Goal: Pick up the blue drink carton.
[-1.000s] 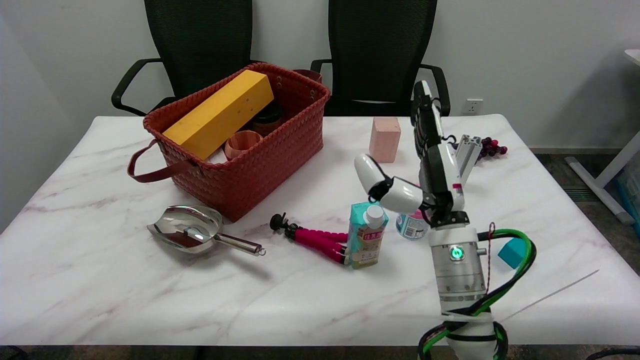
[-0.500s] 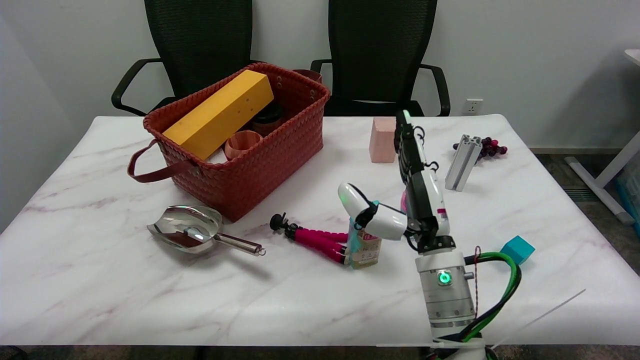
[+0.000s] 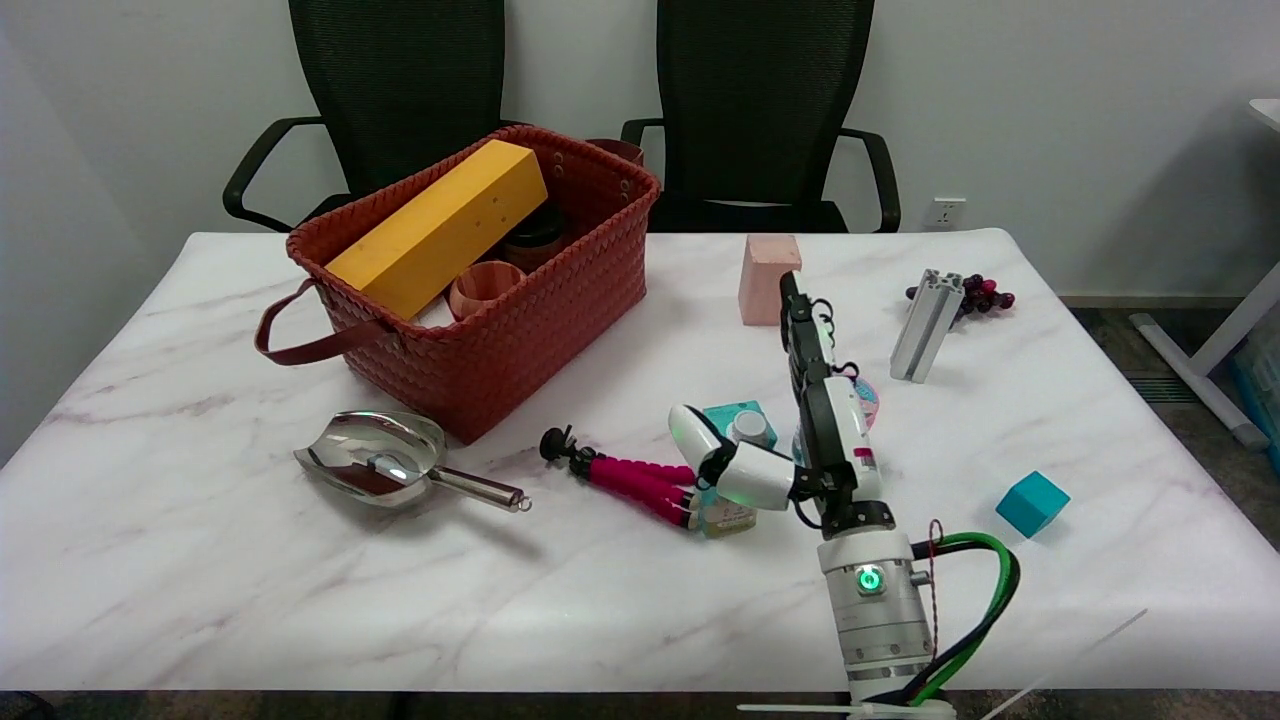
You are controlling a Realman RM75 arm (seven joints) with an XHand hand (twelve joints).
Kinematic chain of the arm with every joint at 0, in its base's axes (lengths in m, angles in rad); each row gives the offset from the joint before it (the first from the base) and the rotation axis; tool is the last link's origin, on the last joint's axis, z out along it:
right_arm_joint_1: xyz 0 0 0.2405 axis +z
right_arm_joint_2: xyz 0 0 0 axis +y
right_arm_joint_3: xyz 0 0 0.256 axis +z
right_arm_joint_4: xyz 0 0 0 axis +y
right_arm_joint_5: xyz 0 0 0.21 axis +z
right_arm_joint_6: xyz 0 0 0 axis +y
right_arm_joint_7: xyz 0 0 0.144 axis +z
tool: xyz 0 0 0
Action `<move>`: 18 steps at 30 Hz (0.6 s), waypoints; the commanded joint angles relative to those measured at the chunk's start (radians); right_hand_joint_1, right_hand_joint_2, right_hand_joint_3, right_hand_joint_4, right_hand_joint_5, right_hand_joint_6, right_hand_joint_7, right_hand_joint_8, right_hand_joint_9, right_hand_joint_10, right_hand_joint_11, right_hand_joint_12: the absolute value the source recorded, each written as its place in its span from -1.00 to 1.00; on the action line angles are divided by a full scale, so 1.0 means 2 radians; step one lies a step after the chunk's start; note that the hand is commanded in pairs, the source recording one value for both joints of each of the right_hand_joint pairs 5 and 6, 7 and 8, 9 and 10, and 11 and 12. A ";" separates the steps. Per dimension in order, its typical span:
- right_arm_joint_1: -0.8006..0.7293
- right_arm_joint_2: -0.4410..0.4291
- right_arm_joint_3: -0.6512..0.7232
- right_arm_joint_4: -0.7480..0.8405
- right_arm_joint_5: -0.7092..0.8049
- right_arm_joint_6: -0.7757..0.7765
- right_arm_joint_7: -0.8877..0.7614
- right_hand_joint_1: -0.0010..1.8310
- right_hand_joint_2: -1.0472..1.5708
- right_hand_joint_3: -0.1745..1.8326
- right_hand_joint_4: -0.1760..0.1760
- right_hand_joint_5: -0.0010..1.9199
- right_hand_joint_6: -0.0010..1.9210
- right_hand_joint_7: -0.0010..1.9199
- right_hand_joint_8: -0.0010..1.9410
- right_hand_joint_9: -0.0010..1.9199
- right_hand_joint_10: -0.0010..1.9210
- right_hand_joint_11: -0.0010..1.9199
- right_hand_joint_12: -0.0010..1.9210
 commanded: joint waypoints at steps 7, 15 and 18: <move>-0.006 -0.012 -0.005 -0.007 0.056 -0.006 -0.034 0.24 0.19 -0.04 0.00 -1.00 -1.00 -1.00 -1.00 -1.00 -1.00 -1.00 -1.00; -0.005 -0.012 -0.003 -0.011 0.069 -0.016 -0.035 0.24 0.17 0.00 0.00 -1.00 -1.00 -1.00 -1.00 -1.00 -1.00 -1.00 -1.00; -0.005 -0.012 -0.003 -0.012 0.070 -0.016 -0.034 0.24 0.17 0.01 0.00 -1.00 -1.00 -1.00 -1.00 -1.00 -1.00 -1.00 -1.00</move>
